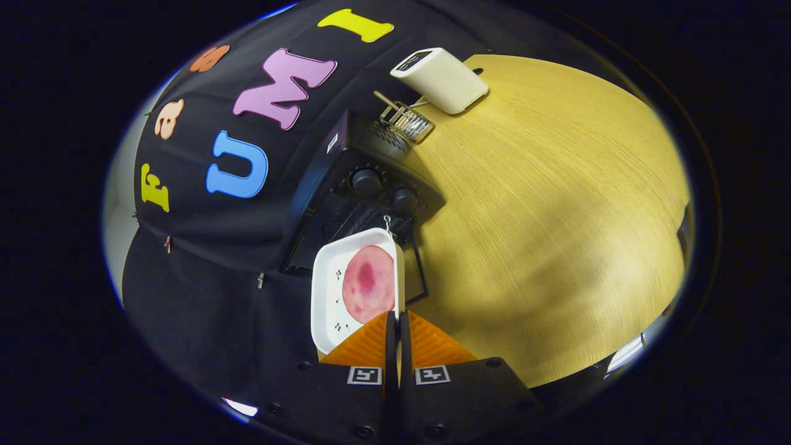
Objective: Open the toaster oven, put the food inside, and close the toaster oven door.
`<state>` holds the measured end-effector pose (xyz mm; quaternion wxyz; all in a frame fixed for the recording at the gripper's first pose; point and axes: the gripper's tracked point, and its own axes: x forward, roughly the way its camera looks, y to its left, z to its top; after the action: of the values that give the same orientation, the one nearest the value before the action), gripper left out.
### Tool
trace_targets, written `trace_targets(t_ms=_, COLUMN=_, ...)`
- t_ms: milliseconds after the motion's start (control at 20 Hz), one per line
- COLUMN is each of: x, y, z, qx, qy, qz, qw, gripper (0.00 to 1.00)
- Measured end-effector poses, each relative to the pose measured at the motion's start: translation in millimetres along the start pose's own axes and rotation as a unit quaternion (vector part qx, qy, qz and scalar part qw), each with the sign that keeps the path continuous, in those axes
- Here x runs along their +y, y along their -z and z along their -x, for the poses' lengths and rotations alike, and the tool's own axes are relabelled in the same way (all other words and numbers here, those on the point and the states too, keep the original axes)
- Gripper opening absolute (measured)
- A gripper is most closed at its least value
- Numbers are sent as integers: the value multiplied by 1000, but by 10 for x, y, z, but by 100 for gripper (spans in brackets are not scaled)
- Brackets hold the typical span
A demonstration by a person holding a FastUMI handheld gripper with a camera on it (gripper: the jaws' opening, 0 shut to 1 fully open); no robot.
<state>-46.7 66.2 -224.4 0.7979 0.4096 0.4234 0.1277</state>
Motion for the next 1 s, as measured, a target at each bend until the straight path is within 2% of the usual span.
trace_targets(t_ms=150, x=176, y=93, z=-317, qx=13, qy=0, qz=-6, qw=1000, gripper=5)
trace_targets(t_ms=350, x=317, y=133, z=-727, qx=10, qy=18, qz=24, qw=999, gripper=5)
trace_targets(t_ms=500, x=442, y=75, z=-1013, qx=-22, qy=38, qz=25, qw=999, gripper=5)
trace_targets(t_ms=750, x=716, y=-128, z=-1323, qx=-83, qy=33, qz=-24, qw=996, gripper=5)
trace_targets(t_ms=1000, x=675, y=-396, z=-1533, qx=-148, qy=58, qz=-51, qw=986, gripper=5)
